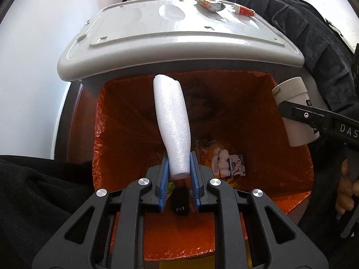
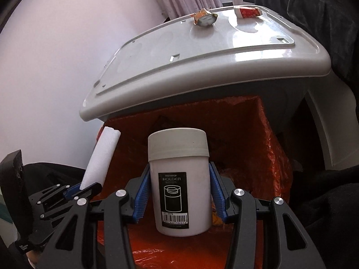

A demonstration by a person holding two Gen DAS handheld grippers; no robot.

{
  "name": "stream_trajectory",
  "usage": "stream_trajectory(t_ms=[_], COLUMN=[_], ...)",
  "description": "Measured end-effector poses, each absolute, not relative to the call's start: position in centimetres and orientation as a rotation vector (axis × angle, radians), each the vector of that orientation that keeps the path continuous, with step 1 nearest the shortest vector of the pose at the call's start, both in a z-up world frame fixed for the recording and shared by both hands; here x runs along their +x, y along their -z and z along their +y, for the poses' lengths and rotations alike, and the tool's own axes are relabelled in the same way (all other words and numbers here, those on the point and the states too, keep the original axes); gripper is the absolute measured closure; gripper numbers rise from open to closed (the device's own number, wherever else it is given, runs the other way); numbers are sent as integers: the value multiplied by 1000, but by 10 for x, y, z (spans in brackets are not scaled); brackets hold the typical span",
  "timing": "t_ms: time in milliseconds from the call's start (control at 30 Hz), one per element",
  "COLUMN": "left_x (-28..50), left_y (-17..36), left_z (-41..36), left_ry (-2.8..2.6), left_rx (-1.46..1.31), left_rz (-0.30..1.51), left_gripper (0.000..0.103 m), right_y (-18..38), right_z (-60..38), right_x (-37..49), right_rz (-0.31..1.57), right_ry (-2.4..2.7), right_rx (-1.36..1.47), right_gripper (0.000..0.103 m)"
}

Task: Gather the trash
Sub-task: 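Lower the container and foam stick into the bin and open both grippers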

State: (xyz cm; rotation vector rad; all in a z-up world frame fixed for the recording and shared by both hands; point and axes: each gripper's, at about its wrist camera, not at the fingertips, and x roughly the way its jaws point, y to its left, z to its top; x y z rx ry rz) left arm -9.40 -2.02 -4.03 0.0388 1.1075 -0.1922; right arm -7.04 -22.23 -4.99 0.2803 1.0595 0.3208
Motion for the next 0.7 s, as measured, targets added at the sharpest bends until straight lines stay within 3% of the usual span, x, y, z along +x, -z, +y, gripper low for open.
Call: stream_trajectory(t_ms=[133,167,233,267,300,700], left_x=[-93,-92,-91,-91,-91,-92], left_y=[42,42,45,46,45,41], left_z=[-23,-24,-26,-27,-27,-30], left_ry=[188,183,164,139,129,136], left_rx=[52,57,80,99,109,126], left_rz=[1117,1118,1129,1127,1120,1113], left_gripper=[82,77,43,22,18,17], right_y=[51,51,51,50,48,40], right_z=[-224,-225,-227,-230,-231,-243], right_x=[-68,-68,-68,-69,-70,-67], right_rz=[1070,1070,1065,1052,1035,1009], right_ry=[-313,-306,-283,-270,-256,-224], right_rx=[283,282,284,281,276,318], right_gripper=[54,46,30,29,29,25])
